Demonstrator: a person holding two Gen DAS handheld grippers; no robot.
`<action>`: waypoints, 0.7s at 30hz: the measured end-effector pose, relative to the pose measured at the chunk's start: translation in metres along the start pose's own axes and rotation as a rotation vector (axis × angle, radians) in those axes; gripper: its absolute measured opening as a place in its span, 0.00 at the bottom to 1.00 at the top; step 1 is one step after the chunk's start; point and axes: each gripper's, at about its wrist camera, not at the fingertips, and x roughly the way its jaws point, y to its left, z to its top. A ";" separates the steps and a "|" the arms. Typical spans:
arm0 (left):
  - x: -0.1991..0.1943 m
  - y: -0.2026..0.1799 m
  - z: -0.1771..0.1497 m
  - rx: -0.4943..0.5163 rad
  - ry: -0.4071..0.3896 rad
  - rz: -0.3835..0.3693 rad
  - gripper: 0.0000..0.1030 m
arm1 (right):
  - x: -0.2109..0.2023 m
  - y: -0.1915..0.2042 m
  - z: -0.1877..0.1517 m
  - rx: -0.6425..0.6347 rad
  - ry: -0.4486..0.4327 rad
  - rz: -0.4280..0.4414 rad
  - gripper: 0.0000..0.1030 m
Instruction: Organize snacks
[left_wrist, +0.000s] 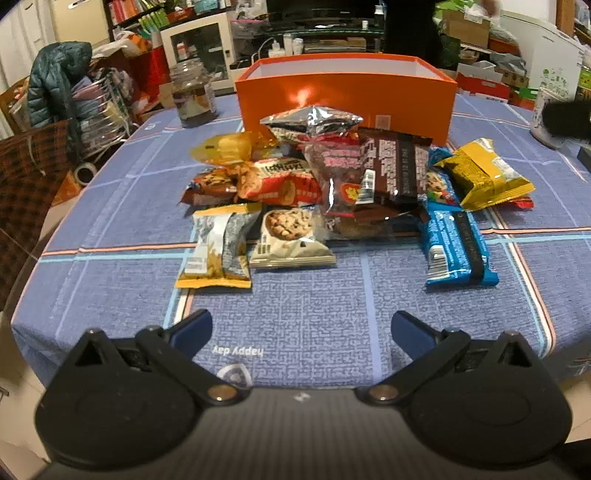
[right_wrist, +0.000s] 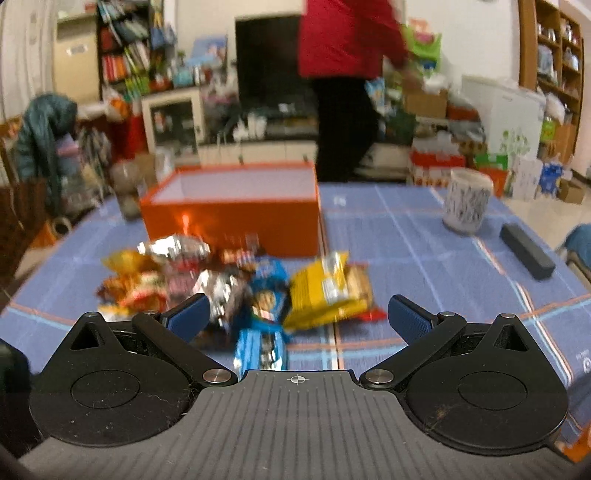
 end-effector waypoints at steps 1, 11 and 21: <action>-0.002 0.001 0.001 0.002 -0.009 -0.007 0.99 | -0.004 -0.002 0.002 -0.001 -0.033 0.005 0.93; -0.020 0.048 0.018 -0.062 -0.078 -0.007 1.00 | -0.025 -0.046 -0.001 -0.088 -0.214 0.026 0.93; -0.018 0.117 0.058 -0.197 -0.154 0.017 1.00 | 0.001 -0.037 -0.022 -0.116 -0.154 0.056 0.92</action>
